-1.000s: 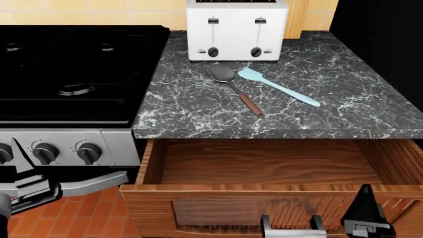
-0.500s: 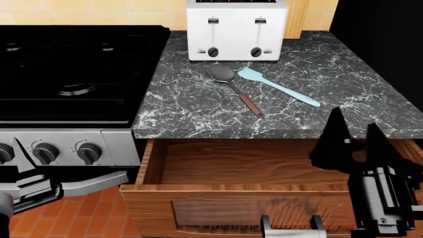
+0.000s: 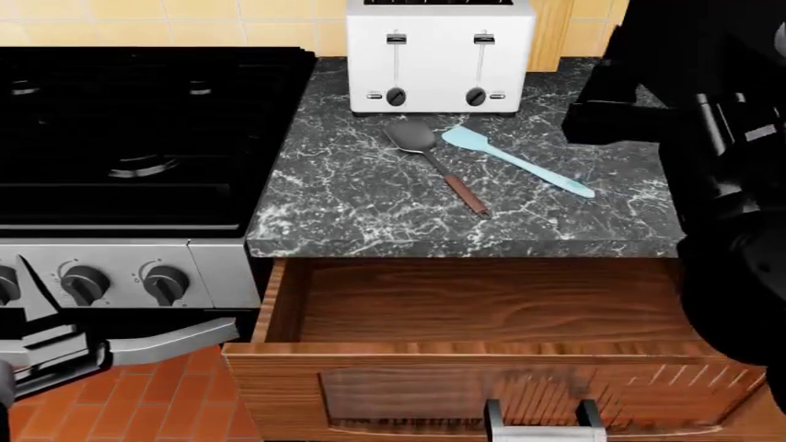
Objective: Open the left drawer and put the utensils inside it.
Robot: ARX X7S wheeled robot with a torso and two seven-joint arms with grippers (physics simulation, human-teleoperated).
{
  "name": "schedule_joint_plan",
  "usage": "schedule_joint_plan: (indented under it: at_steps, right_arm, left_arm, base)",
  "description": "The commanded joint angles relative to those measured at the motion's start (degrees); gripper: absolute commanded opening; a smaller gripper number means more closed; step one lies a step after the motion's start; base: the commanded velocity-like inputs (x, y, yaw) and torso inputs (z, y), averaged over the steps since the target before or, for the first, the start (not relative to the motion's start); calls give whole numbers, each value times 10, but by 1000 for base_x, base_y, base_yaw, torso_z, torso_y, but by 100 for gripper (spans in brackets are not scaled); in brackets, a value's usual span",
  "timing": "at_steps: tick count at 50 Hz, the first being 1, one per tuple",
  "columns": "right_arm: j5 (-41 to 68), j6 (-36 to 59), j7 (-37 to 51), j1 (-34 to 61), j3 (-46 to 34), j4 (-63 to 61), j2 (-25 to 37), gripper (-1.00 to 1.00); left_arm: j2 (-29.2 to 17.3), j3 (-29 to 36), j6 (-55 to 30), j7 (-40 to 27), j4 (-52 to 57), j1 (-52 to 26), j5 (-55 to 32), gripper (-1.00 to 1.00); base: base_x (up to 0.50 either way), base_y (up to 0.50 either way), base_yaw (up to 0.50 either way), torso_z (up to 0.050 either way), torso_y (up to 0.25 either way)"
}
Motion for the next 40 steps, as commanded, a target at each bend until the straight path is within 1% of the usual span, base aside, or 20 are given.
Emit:
schedule_joint_plan:
  at_steps: [1, 9, 24, 40]
  right_arm:
    - [14, 75, 0, 132, -29, 36, 26, 100]
    - [23, 93, 3, 156, -35, 32, 29, 100]
    - [15, 81, -6, 143, -46, 23, 23, 100]
    - [13, 74, -8, 133, -45, 20, 26, 100]
  left_arm:
    - [-2, -6, -1, -3, 5, 4, -5, 100]
    - [-3, -10, 1, -5, 4, 5, -8, 100]
    - [-4, -18, 2, -10, 7, 11, -12, 100]
    - [-5, -37, 5, -17, 15, 20, -19, 100]
  base:
    - [0, 0, 0, 0, 0]
    - [0, -83, 0, 0, 0]
    - [8, -160, 0, 0, 0]
    - [110, -151, 0, 0, 0]
